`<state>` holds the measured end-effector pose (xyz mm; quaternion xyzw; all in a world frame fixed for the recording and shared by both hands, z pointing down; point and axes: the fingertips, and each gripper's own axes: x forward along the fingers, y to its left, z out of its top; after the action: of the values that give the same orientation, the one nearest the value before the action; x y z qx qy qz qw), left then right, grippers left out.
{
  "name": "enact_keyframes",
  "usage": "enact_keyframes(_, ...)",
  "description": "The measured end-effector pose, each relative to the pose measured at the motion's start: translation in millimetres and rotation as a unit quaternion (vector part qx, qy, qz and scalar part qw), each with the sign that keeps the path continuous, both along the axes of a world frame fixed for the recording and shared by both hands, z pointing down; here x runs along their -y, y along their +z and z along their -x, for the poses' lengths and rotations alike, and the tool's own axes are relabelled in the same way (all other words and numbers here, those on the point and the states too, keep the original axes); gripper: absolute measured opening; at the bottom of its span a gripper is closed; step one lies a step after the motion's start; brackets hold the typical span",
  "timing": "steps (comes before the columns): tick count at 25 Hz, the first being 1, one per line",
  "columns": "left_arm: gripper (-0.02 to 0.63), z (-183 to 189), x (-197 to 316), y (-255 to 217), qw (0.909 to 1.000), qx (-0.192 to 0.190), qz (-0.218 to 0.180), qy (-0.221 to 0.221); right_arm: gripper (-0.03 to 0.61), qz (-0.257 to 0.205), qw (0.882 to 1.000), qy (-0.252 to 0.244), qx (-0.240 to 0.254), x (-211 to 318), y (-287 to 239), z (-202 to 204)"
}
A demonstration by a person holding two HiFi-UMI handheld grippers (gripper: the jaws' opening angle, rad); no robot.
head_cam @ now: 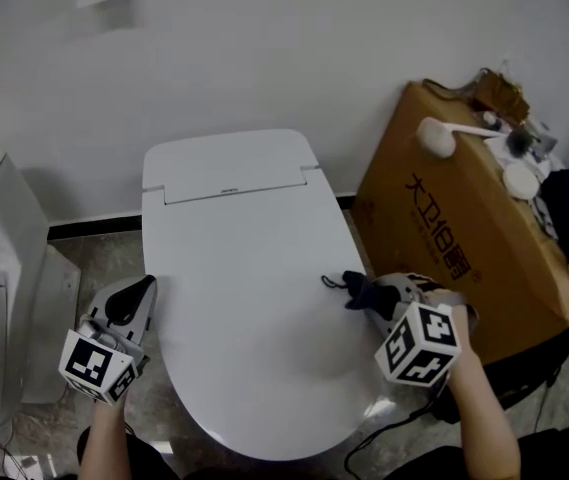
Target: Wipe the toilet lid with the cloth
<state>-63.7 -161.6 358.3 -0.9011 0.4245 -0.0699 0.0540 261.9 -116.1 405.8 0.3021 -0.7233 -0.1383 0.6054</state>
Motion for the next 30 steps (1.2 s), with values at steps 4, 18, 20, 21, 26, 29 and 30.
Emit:
enact_keyframes(4, 0.015, 1.7, 0.0, 3.9, 1.0000, 0.003, 0.003, -0.002, 0.063, 0.017, 1.000, -0.014, -0.009, -7.5, 10.5, 10.3)
enact_keyframes(18, 0.015, 0.3, 4.6, 3.8, 1.0000, -0.004, 0.001, -0.001, 0.063, 0.033, 0.998, -0.053, -0.016, -12.8, 13.3, 57.0)
enact_keyframes(20, 0.015, -1.5, 5.0, 4.7, 1.0000, -0.004, 0.002, 0.001, 0.063, 0.033, 0.998, -0.060, -0.016, -13.0, 12.9, 65.0)
enact_keyframes(21, 0.015, -2.2, 5.4, 5.0, 1.0000, -0.003, 0.003, 0.002, 0.063, 0.034, 0.997, -0.063, -0.016, -13.0, 12.6, 69.5)
enact_keyframes(26, 0.015, -5.1, 6.7, 3.3, 1.0000, -0.006, 0.001, 0.004, 0.063, 0.037, 0.995, -0.089, -0.015, -14.8, 11.9, 97.1)
enact_keyframes(29, 0.015, -6.7, 5.9, 3.4, 1.0000, -0.005, 0.002, 0.005, 0.063, 0.040, 0.993, -0.105, -0.016, -17.7, 11.9, 113.9)
enact_keyframes(30, 0.015, -6.6, 5.5, 3.8, 1.0000, -0.004, 0.002, 0.006, 0.063, 0.041, 0.993, -0.110, -0.015, -18.1, 11.9, 119.3)
